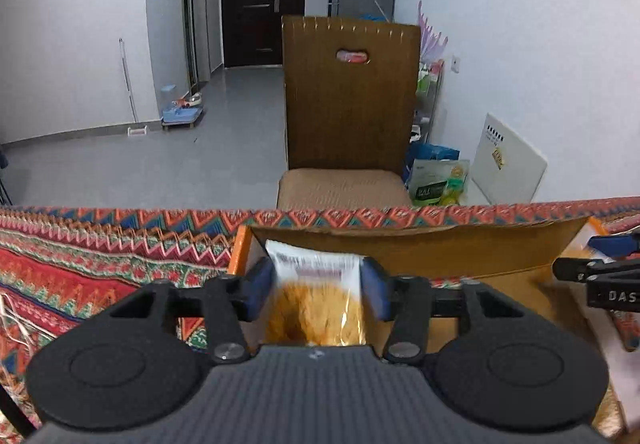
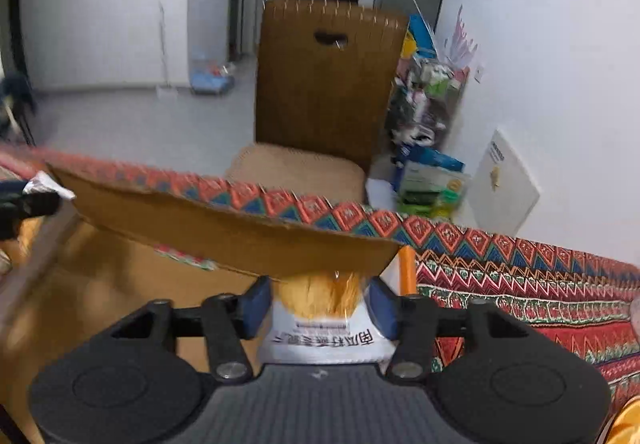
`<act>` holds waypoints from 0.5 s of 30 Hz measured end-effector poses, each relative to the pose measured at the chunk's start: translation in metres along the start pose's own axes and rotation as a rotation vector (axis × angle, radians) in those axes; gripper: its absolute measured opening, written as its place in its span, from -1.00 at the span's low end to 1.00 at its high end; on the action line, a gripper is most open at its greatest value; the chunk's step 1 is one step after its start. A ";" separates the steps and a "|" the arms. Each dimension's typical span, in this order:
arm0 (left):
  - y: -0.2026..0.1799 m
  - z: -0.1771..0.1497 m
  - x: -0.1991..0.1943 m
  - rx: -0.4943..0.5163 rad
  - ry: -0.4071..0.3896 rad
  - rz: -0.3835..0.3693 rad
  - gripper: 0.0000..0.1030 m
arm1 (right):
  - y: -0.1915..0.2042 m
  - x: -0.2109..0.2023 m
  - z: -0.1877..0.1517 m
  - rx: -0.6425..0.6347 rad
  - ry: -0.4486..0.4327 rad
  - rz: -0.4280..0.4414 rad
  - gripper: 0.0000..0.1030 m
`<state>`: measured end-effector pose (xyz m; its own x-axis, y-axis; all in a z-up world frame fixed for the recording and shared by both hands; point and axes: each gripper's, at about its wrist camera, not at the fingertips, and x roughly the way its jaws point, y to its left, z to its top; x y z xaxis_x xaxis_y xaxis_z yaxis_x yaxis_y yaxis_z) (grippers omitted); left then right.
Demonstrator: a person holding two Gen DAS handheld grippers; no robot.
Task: Organize snacks
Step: 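Carry both held cracker packets into the cardboard box and open both tools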
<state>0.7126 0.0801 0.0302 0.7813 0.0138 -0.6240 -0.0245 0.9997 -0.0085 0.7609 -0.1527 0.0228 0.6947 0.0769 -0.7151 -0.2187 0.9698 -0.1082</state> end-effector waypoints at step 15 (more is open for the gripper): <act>0.007 0.019 -0.064 -0.043 -0.122 -0.035 0.93 | 0.004 -0.051 -0.007 -0.030 -0.133 0.014 0.72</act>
<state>0.6737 0.0862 0.0849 0.8521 -0.0155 -0.5231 -0.0208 0.9978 -0.0635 0.7203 -0.1539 0.0540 0.7760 0.1220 -0.6188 -0.2479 0.9612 -0.1214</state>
